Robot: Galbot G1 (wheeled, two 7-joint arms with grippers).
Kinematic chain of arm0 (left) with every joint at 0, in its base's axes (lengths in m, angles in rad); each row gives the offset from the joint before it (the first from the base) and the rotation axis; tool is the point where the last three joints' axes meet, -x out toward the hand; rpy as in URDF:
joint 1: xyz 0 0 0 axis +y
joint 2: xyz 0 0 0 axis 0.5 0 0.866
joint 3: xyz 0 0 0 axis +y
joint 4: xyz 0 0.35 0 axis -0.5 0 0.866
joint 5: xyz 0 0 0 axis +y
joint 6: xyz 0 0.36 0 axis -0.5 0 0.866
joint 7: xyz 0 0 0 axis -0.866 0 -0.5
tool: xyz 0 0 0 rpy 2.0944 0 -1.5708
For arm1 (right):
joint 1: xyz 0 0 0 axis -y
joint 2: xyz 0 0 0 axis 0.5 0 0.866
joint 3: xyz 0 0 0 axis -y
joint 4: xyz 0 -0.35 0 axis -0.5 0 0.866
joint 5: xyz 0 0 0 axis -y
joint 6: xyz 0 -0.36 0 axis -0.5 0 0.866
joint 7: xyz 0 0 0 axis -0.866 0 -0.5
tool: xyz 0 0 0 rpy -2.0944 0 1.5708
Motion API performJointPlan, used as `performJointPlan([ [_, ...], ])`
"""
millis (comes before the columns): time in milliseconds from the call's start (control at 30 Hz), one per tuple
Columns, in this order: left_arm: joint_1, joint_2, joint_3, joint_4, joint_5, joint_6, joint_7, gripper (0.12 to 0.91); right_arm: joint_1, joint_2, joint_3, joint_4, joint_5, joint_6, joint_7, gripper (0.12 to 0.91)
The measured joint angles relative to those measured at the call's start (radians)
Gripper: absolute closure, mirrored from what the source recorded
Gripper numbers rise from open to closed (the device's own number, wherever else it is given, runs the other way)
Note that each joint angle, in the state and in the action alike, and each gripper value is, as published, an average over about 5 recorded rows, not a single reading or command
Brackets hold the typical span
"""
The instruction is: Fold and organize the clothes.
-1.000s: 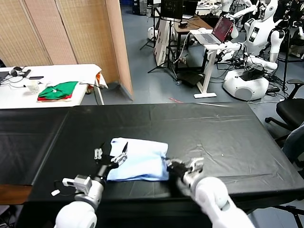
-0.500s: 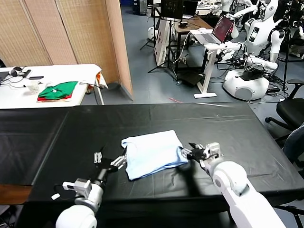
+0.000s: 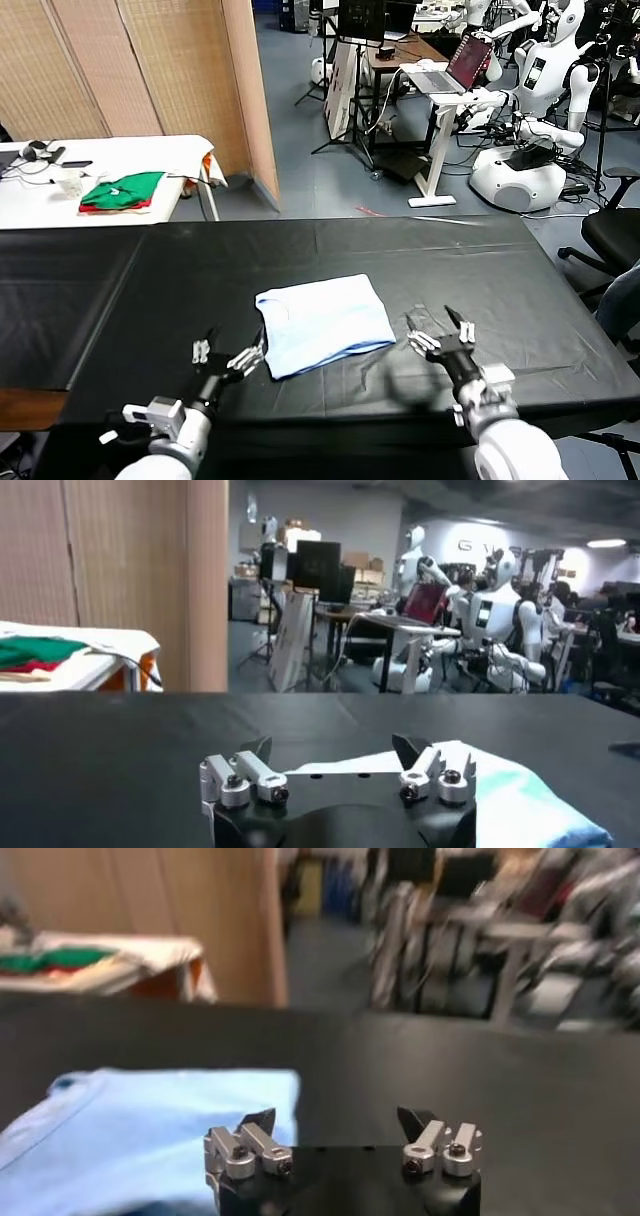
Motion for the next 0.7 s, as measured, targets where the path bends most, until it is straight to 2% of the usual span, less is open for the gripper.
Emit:
performJointPlan([
  [133, 0.031, 0.015, -0.002, -0.014, 0.008, 0.007, -0.024, 0.123, -0.104, 0.032, 0.032, 0.027, -0.026, 0.082, 0.033, 0.118],
  [333, 0.108, 0.015, 0.007, -0.023, 0.032, -0.02, -0.03, 0.123, -0.231, 0.07, 0.03, 0.075, -0.093, 0.155, 0.081, 0.118],
  [700, 0.223, 0.037, -0.018, -0.064, 0.025, -0.014, -0.053, 0.123, -0.461, 0.067, 0.014, 0.178, -0.208, 0.221, 0.179, 0.118],
])
